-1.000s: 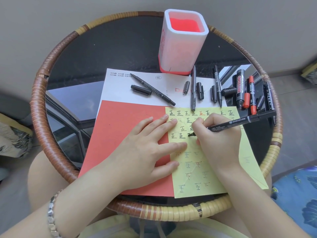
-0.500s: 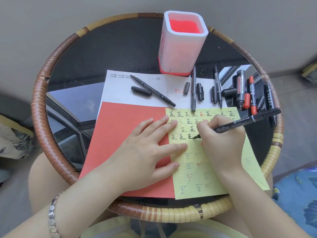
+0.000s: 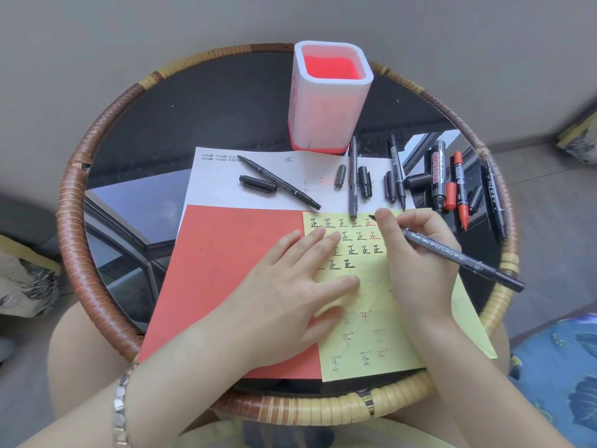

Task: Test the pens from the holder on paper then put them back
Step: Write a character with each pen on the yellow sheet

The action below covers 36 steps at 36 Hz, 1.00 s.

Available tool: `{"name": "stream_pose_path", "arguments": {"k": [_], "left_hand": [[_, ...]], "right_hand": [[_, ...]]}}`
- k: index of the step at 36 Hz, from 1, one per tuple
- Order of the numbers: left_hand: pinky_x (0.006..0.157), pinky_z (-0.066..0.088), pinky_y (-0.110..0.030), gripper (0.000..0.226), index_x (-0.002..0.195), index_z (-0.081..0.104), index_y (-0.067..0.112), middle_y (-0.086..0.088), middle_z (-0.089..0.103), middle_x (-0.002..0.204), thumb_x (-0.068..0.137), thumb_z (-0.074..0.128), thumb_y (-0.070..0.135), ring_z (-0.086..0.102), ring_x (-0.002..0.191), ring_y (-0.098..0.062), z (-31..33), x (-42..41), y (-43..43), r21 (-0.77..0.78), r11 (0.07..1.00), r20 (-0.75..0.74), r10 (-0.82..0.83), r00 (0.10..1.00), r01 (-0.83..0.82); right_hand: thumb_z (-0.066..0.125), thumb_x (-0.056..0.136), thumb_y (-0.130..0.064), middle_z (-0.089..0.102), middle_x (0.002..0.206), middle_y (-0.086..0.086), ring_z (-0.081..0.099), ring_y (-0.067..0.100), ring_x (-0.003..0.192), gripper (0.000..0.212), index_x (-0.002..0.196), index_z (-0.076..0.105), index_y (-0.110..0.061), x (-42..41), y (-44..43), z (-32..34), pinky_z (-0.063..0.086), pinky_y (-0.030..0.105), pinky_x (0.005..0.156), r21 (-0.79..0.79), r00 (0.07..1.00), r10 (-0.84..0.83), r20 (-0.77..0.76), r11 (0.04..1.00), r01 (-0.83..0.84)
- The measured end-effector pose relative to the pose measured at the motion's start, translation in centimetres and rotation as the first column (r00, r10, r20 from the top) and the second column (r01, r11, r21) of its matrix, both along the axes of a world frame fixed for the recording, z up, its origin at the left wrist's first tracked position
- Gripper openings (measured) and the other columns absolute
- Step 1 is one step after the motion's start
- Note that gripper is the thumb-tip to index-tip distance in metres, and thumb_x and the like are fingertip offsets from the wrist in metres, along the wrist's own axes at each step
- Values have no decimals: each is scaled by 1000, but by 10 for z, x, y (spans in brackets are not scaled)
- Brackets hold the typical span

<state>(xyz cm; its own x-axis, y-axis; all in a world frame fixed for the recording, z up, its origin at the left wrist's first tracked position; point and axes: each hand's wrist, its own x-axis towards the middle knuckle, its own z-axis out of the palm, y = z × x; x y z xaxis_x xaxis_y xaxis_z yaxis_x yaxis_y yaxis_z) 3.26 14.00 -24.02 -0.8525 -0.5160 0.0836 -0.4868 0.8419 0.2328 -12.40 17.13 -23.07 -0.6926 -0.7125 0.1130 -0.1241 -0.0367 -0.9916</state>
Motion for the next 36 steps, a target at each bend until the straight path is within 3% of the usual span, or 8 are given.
{"name": "stream_pose_path", "arguments": {"k": [4, 8, 14, 17, 21, 25, 31, 36], "left_hand": [[104, 19, -44, 40, 123, 53, 39, -18, 43, 140, 87, 37, 44, 37, 133, -33, -4, -1, 1, 7, 1000, 7, 13, 1000, -13], [105, 18, -44, 40, 123, 53, 40, -16, 43, 141, 87, 36, 44, 36, 133, -31, -5, 0, 1, 7, 1000, 15, 24, 1000, -24], [106, 17, -42, 40, 123, 53, 41, -14, 43, 141, 86, 38, 44, 36, 133, -30, -5, 0, 1, 5, 1000, 6, 24, 1000, -24], [106, 16, -42, 40, 123, 52, 42, -13, 43, 142, 86, 38, 45, 36, 133, -29, -5, 0, 1, 9, 1000, 6, 28, 1000, -28], [106, 16, -41, 39, 123, 52, 43, -12, 43, 142, 86, 38, 45, 35, 134, -28, -5, 0, 1, 15, 999, 6, 30, 1000, -30], [107, 17, -41, 39, 122, 52, 43, -12, 43, 142, 85, 39, 45, 36, 134, -27, -6, 1, 1, 13, 999, 1, 32, 999, -32], [106, 17, -41, 39, 123, 51, 44, -11, 43, 142, 86, 38, 47, 35, 134, -26, -6, 1, 1, 3, 999, 5, 34, 999, -34], [107, 17, -40, 39, 122, 52, 45, -10, 43, 142, 85, 38, 46, 36, 134, -26, -7, 0, 1, 3, 999, 6, 37, 999, -37]], "right_hand": [[55, 86, -26, 66, 77, -6, 57, -2, 63, 8, 84, 63, -25, -3, 2, 2, 46, 13, 57, 17, 997, 76, 22, 997, -76], [45, 87, -27, 63, 91, -6, 58, -2, 76, 12, 93, 49, -37, -19, 0, 15, 46, 14, 67, 110, 938, 199, -285, 978, -175], [59, 82, 3, 60, 94, 6, 54, 24, 89, 22, 99, 58, -11, -64, -22, 33, 43, 29, 77, 319, 488, 349, -800, 936, -148], [58, 59, 28, 65, 98, 14, 55, 36, 95, 54, 102, 64, -5, -75, -42, 30, 42, 42, 79, 407, 286, 408, -867, 911, -67], [58, 57, 28, 68, 91, 15, 57, 39, 92, 54, 98, 67, -5, -76, -65, 19, 40, 43, 77, 432, 148, 428, -891, 902, -4], [50, 66, 25, 66, 100, 14, 52, 36, 101, 58, 112, 63, -8, -78, -75, 9, 37, 43, 84, 439, 177, 430, -885, 899, 12], [49, 88, -6, 66, 96, 7, 53, 24, 92, 26, 110, 63, -9, -90, -73, 27, 42, 48, 92, 428, 434, 385, -814, 904, 2], [51, 90, -22, 65, 96, 3, 57, 26, 95, 29, 118, 55, -14, -95, -83, 30, 44, 48, 92, 620, 503, 512, -697, 782, 62]]}}
